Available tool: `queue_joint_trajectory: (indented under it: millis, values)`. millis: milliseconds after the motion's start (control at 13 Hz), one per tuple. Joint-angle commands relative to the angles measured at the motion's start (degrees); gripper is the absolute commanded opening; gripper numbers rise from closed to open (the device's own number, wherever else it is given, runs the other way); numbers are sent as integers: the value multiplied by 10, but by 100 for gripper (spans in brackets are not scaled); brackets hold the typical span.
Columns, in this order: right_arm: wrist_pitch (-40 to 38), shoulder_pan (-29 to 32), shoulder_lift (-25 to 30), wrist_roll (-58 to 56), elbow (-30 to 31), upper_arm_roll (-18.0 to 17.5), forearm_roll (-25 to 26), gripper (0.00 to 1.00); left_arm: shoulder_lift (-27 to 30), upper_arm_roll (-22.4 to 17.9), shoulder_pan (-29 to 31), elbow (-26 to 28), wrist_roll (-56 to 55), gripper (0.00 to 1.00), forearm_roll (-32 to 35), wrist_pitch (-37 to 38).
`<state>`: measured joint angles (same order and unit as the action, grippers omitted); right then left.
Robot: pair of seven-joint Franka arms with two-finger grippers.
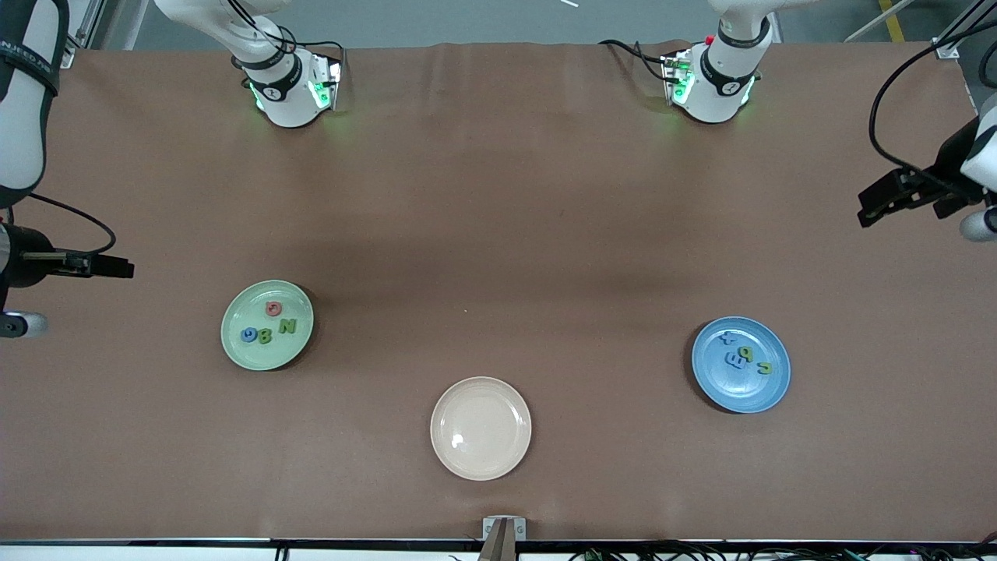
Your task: Sort upper and lower case letters into plates
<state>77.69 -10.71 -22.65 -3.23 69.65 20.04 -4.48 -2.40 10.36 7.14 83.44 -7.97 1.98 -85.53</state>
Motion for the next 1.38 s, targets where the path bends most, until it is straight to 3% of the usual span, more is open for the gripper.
queue_joint_trajectory:
  millis: [0, 307, 460, 767, 997, 1304]
  values:
    - [-5, -1, -9, 12, -21, -8, 4, 100, 55, -58, -40, 67, 23, 100, -24, -3]
    - [-11, -4, -6, 5, -21, -10, 1, 100, 81, -44, -40, 95, 21, 100, -22, -7]
    - [-11, -3, 21, 7, -4, -10, -6, 100, 82, -37, -40, 98, 21, 100, -22, -7]
    - [-12, -2, 122, 5, 92, -14, -8, 100, 81, -18, -40, 96, 16, 100, -15, -7]
    - [8, 16, 178, 6, 153, -47, -1, 100, 82, -18, -37, 97, 16, 100, -15, -6]
    - [9, 59, 219, 11, 180, -106, 10, 100, 82, -21, -35, 93, 16, 100, -16, -8]
